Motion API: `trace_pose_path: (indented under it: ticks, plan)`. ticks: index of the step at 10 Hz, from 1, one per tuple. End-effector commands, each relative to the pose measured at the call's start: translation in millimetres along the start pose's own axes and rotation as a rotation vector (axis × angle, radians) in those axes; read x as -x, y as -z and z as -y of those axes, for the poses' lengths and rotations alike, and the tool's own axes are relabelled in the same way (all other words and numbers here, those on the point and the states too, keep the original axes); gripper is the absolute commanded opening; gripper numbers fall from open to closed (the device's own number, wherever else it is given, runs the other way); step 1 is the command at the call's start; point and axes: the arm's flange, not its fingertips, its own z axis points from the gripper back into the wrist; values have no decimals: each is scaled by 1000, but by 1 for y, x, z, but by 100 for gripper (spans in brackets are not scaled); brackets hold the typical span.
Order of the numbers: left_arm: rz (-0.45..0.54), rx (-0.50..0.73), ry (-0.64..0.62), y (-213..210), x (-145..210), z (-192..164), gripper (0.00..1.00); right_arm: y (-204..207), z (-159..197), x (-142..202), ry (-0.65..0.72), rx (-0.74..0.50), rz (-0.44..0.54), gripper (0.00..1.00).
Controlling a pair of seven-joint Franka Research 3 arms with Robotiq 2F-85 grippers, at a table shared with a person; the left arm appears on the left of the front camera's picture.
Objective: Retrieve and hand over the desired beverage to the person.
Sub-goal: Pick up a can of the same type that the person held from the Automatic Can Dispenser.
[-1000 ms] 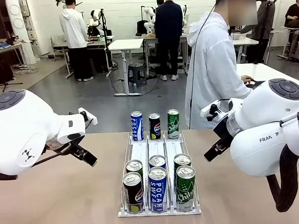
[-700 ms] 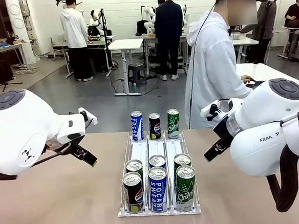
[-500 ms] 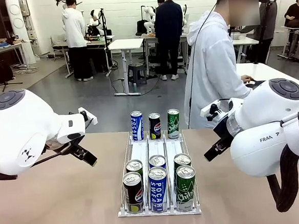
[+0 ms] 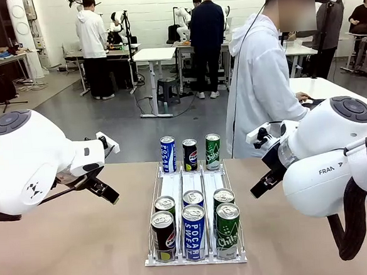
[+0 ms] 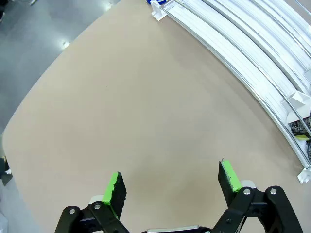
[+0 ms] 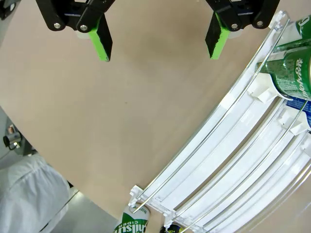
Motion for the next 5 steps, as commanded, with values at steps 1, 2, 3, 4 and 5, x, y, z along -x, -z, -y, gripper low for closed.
trace_pose_path:
  ticks: [1, 2, 3, 4, 5]
  plan:
    - [0, 0, 0, 0, 0, 0, 100, 0, 0, 0, 0, 0, 0, 100]
    - [0, 0, 0, 0, 0, 0, 100, 0, 0, 0, 0, 0, 0, 100]
    - [0, 0, 0, 0, 0, 0, 100, 0, 0, 0, 0, 0, 0, 100]
    - [0, 0, 0, 0, 0, 0, 100, 0, 0, 0, 0, 0, 0, 100]
    - [0, 0, 0, 0, 0, 0, 100, 0, 0, 0, 0, 0, 0, 100]
